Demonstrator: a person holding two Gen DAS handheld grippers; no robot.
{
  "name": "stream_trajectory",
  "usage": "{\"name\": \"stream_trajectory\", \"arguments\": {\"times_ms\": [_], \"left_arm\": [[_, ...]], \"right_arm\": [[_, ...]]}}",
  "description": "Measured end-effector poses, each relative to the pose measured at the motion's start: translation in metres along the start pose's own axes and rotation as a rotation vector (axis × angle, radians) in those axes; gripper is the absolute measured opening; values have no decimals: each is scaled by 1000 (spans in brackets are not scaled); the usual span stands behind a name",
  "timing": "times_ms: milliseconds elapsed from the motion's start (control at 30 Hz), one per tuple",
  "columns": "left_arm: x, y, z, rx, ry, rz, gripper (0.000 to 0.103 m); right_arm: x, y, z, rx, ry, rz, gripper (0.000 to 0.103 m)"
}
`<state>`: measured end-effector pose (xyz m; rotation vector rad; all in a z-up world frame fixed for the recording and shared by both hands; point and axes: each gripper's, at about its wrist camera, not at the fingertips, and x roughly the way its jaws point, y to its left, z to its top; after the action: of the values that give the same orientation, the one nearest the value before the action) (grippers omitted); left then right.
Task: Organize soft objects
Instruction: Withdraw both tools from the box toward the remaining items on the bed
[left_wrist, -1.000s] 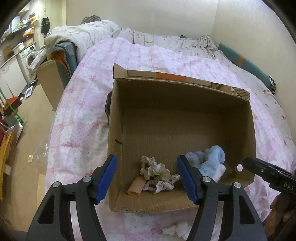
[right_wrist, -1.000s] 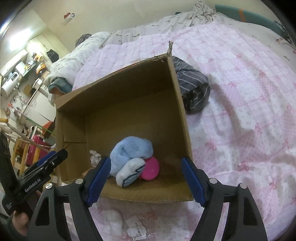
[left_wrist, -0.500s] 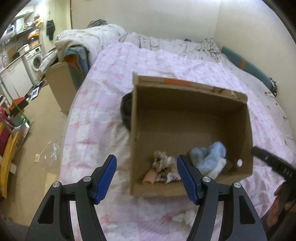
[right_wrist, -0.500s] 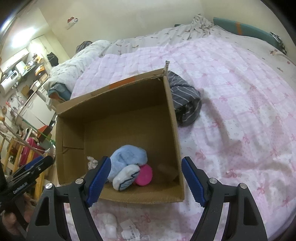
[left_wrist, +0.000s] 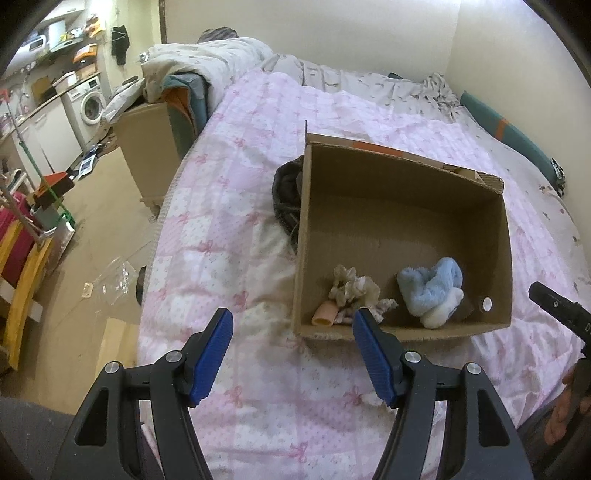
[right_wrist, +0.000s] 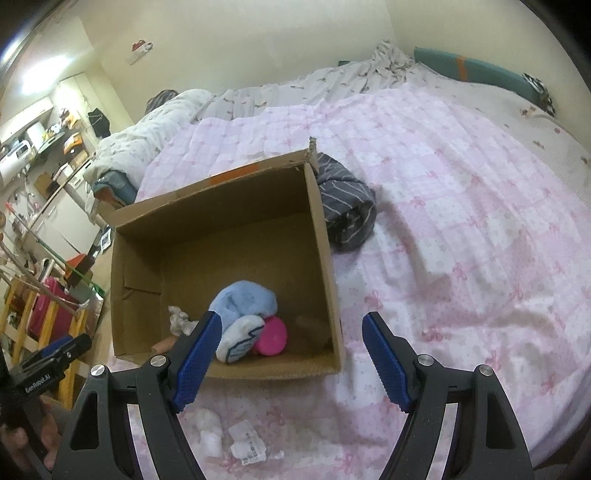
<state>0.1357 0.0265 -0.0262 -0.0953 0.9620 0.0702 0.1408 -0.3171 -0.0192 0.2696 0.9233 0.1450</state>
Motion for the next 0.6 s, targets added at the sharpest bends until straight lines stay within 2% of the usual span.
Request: {"name": "stream_trajectory", "arguments": {"times_ms": [200,500,600], "left_arm": [[-3,0,-20,-7,48,-14,65],[-2,-14,-39,25,88,-15,65],[5,-12,-44,7,119,-17,65]], "right_arm": [[1,-3,-14,44,63,24,83],[3,12,-37,30,147,68,83],[11,11,-48,50,213,68,83]]}}
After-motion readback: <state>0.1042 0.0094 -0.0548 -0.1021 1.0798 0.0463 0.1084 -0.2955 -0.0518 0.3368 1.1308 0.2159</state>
